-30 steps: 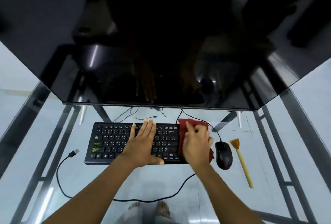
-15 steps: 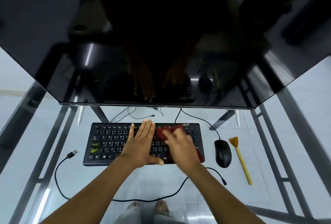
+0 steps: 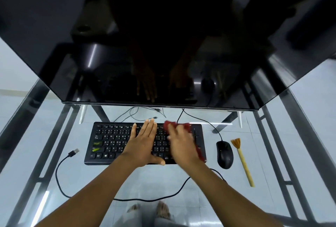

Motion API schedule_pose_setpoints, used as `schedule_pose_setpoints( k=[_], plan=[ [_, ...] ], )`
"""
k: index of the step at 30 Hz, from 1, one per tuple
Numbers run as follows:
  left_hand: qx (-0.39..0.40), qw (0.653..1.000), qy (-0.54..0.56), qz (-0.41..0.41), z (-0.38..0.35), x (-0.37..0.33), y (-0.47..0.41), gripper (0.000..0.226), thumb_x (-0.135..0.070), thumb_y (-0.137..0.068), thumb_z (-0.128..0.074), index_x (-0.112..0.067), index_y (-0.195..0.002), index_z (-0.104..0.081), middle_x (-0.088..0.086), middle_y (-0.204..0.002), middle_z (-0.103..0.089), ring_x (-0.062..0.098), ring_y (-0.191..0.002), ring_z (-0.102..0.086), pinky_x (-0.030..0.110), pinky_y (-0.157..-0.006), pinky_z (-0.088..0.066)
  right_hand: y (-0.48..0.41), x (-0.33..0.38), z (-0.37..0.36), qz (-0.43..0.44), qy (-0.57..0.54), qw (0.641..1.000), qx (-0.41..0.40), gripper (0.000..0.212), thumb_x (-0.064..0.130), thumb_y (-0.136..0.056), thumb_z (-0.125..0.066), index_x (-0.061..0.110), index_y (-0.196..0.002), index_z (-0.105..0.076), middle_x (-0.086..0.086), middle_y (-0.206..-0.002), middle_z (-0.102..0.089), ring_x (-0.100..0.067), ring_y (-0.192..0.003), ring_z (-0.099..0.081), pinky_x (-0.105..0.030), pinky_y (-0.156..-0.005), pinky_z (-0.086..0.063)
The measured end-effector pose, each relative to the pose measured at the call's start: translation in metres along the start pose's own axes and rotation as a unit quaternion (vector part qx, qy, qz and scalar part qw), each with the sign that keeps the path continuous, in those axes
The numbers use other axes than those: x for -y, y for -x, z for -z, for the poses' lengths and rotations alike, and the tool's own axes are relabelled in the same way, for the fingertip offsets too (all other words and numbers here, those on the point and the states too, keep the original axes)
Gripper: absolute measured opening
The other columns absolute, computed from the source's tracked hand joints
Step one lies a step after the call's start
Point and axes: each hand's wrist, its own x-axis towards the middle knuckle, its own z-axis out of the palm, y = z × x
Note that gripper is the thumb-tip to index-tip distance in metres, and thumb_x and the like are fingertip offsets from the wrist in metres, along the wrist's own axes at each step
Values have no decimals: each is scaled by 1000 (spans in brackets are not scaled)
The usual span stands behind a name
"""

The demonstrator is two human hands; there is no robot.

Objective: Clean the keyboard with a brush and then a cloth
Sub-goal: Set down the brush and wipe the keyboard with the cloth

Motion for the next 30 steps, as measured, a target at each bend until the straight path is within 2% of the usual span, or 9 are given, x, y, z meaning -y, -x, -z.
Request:
schedule_pose_setpoints(
  k=[3, 6, 7, 11, 16, 20, 23, 25, 30],
  plan=[
    [0, 1000, -1, 4, 0, 0, 1, 137, -87, -60, -51, -10, -150, 18, 4, -157, 25, 17, -142, 28, 52, -117, 11, -3, -20, 7, 85, 19, 996, 9, 49, 18, -87, -62, 20, -134, -49, -9, -101, -56, -29, -87, -61, -37, -75, -51],
    [0, 1000, 3, 8, -1, -2, 3, 136, -87, -60, -51, -11, -150, 18, 2, -157, 27, 16, -142, 29, 52, -117, 11, -8, -36, 15, -126, 6, 991, -39, 48, 14, -87, -57, 20, -134, -49, -12, -102, -54, -33, -85, -59, -39, -74, -49],
    [1, 1000, 5, 10, -1, -2, 3, 136, -86, -61, -52, -11, -150, 18, 2, -157, 27, 16, -142, 28, 52, -117, 11, -4, -23, 14, -130, -2, 991, -39, 51, 11, -84, -60, 18, -133, -50, -12, -102, -55, -33, -83, -59, -39, -73, -48],
    [4, 1000, 3, 13, 1, -2, 2, 134, -83, -63, -55, -10, -150, 17, 3, -157, 26, 16, -143, 27, 52, -117, 10, 25, 13, 0, 86, -42, 995, 22, 69, 21, -74, -76, 23, -136, -46, -6, -98, -55, -26, -83, -59, -35, -71, -48],
    [9, 1000, 2, 13, 1, -3, 4, 135, -85, -62, -53, -11, -150, 18, 2, -157, 26, 16, -142, 27, 53, -117, 10, 24, -42, 16, -105, -44, 992, -48, 53, 9, -84, -64, 23, -134, -54, -10, -95, -56, -30, -77, -60, -37, -70, -51],
    [4, 1000, -8, 13, 2, -2, 3, 134, -85, -63, -53, -11, -150, 17, 3, -158, 25, 17, -143, 25, 52, -117, 8, 61, -6, 7, 146, -16, 989, 34, 66, 10, -71, -72, 30, -132, -54, 0, -90, -55, -21, -76, -57, -31, -67, -47],
    [13, 1000, -8, 10, 3, -2, 4, 135, -88, -61, -49, -11, -150, 18, 3, -157, 25, 17, -143, 26, 53, -117, 8, 64, -46, 18, 25, -44, 999, 11, 33, 27, -85, -64, 38, -115, -64, -4, -87, -62, -28, -73, -63, -30, -66, -53],
    [16, 1000, -10, 9, 3, -3, 4, 135, -88, -61, -48, -11, -150, 18, 3, -157, 26, 17, -143, 27, 53, -117, 8, 69, -56, 22, -30, -72, 996, -36, 37, 17, -80, -73, 33, -113, -69, -3, -90, -59, -26, -76, -61, -33, -67, -55],
    [9, 1000, -8, 8, 1, -1, 4, 137, -90, -56, -45, -11, -150, 16, 3, -158, 23, 17, -144, 24, 52, -117, 9, 74, -25, 21, 131, -60, 989, 23, 43, 22, -73, -81, 31, -113, -69, 4, -87, -59, -18, -73, -58, -31, -65, -53]
  ],
)
